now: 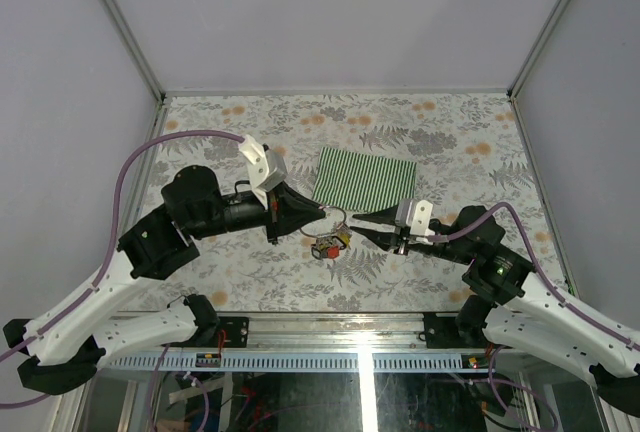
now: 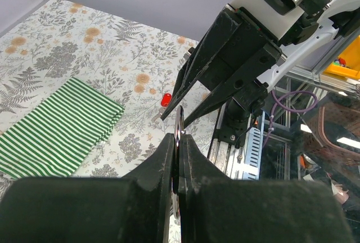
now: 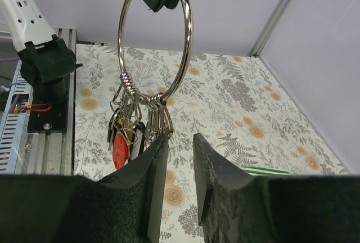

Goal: Put the keys on the keyring

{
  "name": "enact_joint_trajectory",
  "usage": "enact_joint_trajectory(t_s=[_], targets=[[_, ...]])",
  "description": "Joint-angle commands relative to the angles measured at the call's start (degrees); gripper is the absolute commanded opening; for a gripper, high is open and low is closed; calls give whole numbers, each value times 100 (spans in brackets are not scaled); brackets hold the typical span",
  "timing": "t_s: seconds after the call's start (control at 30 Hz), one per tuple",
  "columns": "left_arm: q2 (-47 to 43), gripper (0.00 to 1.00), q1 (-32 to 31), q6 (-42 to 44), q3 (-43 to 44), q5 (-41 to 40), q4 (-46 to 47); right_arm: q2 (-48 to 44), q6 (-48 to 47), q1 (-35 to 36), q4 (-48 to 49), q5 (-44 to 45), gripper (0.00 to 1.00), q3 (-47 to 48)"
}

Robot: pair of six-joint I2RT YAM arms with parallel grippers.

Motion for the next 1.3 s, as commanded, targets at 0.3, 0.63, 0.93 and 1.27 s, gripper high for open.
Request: enact_joint_trajectory(t_s=[0.3,0.63,0.93,1.27], targets=[[-19,0,11,-129,121,177,482,-63,119,6,297,-311,29,134],[2,0,11,-142,119,192,482,-110,191,0,344,-398,33,110],[-6,0,11,-165,111,232,503,29,194,-1,405,-253,31,127],[6,0,11,-170,102,233,521,143,255,-2,579,-303,36,124]])
